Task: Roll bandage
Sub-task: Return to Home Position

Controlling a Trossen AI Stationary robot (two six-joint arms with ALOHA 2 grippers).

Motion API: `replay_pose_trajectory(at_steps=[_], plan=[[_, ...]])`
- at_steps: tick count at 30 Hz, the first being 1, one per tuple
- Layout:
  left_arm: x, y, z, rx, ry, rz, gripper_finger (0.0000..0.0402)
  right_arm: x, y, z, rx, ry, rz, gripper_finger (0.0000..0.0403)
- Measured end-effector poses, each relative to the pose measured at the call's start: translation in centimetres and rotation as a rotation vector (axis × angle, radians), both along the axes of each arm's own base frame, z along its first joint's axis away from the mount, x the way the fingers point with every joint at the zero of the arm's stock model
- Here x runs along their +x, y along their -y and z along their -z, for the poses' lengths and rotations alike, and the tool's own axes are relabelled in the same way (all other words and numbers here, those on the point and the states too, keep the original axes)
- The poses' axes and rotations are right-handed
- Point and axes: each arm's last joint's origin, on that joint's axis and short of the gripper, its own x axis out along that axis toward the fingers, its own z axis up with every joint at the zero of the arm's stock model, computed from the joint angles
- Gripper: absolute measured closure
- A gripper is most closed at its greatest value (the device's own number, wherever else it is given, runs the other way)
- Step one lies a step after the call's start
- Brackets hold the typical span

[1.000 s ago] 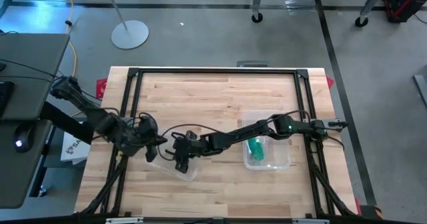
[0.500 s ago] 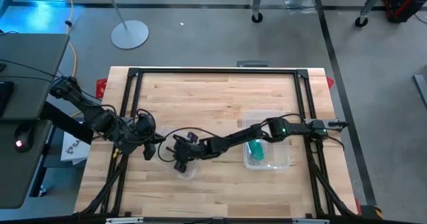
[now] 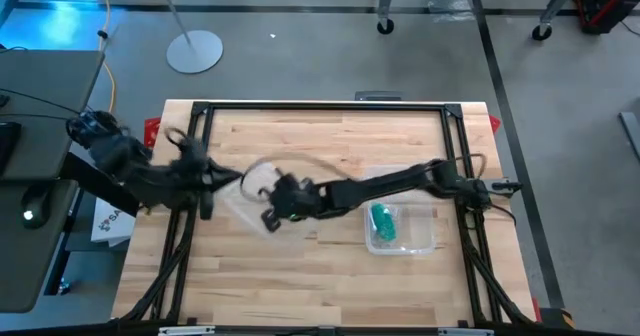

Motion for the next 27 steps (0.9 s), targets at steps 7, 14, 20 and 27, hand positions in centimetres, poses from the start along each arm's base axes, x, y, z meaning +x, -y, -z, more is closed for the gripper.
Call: replay_pose_trajectory(at_steps=[7,14,20,27], plan=[[-1.9,-1.8,-5.2,0.132,0.133,-0.042,0.0402,-8.5,0.9,-11.7,0.112,0.05,0.301,0.0393],[-2.2,-2.2,-5.7,0.264,0.124,-0.083,0.0402,-17.8,-0.6,-15.3,0.147,-0.108,0.551,0.0393],[-1.8,-2.2,-5.6,0.294,0.104,-0.094,0.0402,-20.5,-3.2,-13.7,0.137,-0.197,0.621,0.0393],[-1.0,-1.9,-5.3,0.269,0.093,-0.101,0.0402,-23.1,-4.1,-9.4,0.168,-0.281,0.747,0.0393]])
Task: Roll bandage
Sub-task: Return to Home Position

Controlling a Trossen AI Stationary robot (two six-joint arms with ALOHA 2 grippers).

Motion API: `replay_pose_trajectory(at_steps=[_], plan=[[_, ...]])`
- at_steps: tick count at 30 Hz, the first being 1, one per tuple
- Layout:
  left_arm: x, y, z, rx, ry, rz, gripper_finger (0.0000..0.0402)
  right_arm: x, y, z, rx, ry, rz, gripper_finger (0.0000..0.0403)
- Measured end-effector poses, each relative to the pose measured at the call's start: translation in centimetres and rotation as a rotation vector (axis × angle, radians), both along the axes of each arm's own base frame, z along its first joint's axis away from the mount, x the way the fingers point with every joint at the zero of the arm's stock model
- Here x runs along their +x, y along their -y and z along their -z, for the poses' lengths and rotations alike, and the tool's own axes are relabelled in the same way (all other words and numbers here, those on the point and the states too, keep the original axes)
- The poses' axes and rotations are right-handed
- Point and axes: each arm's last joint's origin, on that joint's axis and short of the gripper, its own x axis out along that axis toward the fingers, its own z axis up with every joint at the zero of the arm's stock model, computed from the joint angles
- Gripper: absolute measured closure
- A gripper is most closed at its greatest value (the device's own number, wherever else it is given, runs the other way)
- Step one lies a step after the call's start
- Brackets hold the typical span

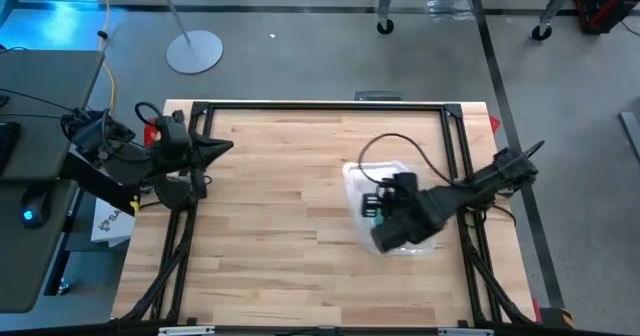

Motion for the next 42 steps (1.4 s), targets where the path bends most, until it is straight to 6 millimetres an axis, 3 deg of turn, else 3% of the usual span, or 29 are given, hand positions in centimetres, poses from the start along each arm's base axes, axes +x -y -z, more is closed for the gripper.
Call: replay_pose_trajectory(at_steps=[5,9,13,21,30,37,42], plan=[[0.8,0.5,0.3,-0.013,-0.019,0.016,0.0402,-3.5,-0.5,0.0,0.034,0.049,0.034,0.0393],[1.6,1.1,0.7,0.003,-0.043,0.017,0.0402,-5.1,-0.3,-0.9,0.048,0.069,-0.006,0.0393],[2.7,1.5,1.2,0.005,-0.064,-0.007,0.0402,-5.0,-0.3,-0.8,0.044,0.023,-0.066,0.0393],[5.4,1.8,2.4,-0.048,-0.092,-0.078,0.0402,-5.0,0.9,1.8,0.004,-0.064,0.001,0.0393],[7.9,1.4,3.5,-0.104,-0.143,-0.089,0.0402,-4.8,0.8,2.5,0.01,-0.088,0.018,0.0393],[9.1,1.0,4.1,-0.131,-0.183,-0.084,0.0402,-4.2,0.3,3.5,0.003,-0.104,0.054,0.0392],[9.3,0.9,4.2,-0.142,-0.194,-0.073,0.0402,-4.0,-0.1,3.9,0.064,-0.139,0.061,0.036]])
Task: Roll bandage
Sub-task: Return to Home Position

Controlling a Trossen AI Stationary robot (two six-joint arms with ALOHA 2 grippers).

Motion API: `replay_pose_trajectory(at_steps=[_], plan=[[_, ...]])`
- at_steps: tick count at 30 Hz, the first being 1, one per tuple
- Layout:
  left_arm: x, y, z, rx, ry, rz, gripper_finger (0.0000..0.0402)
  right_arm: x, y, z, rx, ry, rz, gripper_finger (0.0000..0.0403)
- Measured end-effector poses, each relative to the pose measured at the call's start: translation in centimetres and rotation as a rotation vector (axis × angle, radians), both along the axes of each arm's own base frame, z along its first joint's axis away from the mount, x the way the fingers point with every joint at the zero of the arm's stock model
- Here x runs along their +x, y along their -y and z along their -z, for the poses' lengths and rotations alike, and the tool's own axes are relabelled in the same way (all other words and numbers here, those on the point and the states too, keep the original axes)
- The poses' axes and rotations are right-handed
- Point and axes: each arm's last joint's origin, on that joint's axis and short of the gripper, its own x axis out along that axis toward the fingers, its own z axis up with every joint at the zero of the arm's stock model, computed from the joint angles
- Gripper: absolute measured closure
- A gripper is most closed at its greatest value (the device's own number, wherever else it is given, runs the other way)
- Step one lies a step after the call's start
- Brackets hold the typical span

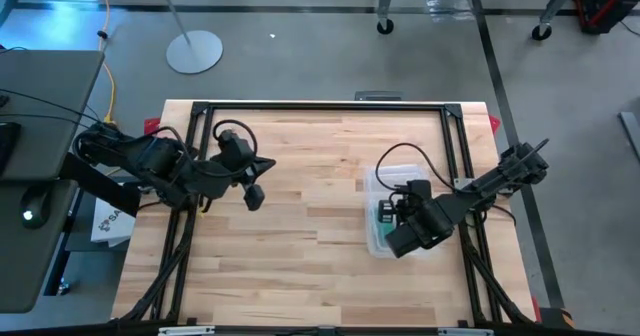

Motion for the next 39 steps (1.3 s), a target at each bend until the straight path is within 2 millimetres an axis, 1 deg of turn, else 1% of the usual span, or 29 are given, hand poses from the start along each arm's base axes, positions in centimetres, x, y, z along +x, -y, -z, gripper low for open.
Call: replay_pose_trajectory(at_steps=[3,13,22,25,29,32,34,37,39], plan=[[0.0,0.0,0.0,0.01,-0.005,0.005,0.0402,0.1,-0.1,0.1,0.031,0.005,0.003,0.0345],[0.0,0.0,0.0,0.014,-0.008,0.008,0.0402,0.9,-0.6,0.2,0.077,0.079,-0.006,0.0331],[0.0,0.0,0.0,0.011,-0.009,0.012,0.0402,0.5,-0.3,0.0,0.061,0.059,0.012,0.0265],[0.1,0.1,-0.1,-0.011,-0.002,0.035,0.0402,0.1,-0.1,-1.0,0.071,0.065,-0.034,0.0237],[0.7,0.5,-0.6,-0.058,0.058,0.101,0.0402,-1.4,0.8,-4.2,0.078,0.066,-0.138,0.0212],[2.9,0.5,-0.9,-0.092,0.125,0.192,0.0402,-2.8,1.7,-6.5,0.085,0.119,-0.265,0.0209],[5.5,0.2,-0.5,-0.11,0.158,0.281,0.0402,-3.7,2.3,-7.6,0.095,0.173,-0.33,0.0208],[9.8,-0.2,1.3,-0.129,0.176,0.385,0.0402,-4.8,2.7,-8.9,0.068,0.251,-0.412,0.0208],[12.6,-0.5,3.2,-0.136,0.171,0.417,0.0402,-5.3,2.5,-9.4,0.032,0.301,-0.448,0.0208]])
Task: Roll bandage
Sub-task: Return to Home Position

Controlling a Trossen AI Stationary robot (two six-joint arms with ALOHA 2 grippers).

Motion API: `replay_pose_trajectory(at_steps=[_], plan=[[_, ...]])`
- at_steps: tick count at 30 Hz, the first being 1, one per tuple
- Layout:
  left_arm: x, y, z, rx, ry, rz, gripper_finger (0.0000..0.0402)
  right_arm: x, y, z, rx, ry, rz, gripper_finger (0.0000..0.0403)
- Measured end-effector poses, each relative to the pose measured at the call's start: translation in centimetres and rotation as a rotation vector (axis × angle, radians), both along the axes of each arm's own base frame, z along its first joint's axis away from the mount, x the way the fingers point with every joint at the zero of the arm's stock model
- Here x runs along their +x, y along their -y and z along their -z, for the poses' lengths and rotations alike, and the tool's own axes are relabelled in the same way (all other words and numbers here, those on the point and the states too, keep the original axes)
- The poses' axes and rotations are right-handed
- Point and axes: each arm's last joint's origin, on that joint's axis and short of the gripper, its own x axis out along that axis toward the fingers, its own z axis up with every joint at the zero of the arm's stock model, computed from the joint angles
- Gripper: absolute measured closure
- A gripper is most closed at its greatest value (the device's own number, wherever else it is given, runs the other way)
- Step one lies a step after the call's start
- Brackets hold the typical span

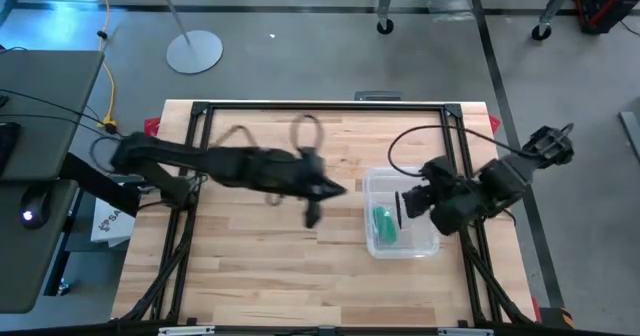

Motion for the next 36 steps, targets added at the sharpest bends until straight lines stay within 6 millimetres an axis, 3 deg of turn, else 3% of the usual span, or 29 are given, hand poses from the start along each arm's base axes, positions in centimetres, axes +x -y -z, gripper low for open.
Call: replay_pose_trajectory(at_steps=[4,9,14,17,20,25,30,36], plan=[[5.2,-1.2,4.7,-0.032,-0.027,0.01,0.0402,-0.9,-1.0,0.6,-0.023,-0.013,-0.059,0.0209],[10.1,-3.1,10.4,-0.187,-0.011,0.003,0.0402,-3.0,-1.8,4.9,0.035,-0.188,-0.063,0.0219],[12.9,-4.4,16.2,-0.36,-0.078,0.0,0.0402,-4.5,-1.7,10.0,0.114,-0.151,-0.015,0.023],[13.3,-5.5,17.6,-0.421,-0.118,-0.039,0.0401,-4.7,-1.4,12.1,0.146,-0.093,-0.014,0.0235],[13.3,-6.2,18.0,-0.438,-0.143,-0.067,0.0401,-4.4,-1.4,12.7,0.11,-0.049,-0.019,0.0239],[12.0,-7.5,15.7,-0.373,-0.141,-0.129,0.0401,-4.7,-0.1,10.7,-0.045,-0.069,-0.017,0.0239],[9.4,-8.8,11.6,-0.278,-0.146,-0.19,0.0401,-4.7,1.1,8.2,-0.076,-0.099,-0.025,0.0238],[6.0,-8.5,6.8,-0.183,-0.133,-0.19,0.0401,-3.9,1.6,5.1,-0.098,-0.027,-0.093,0.0238]])
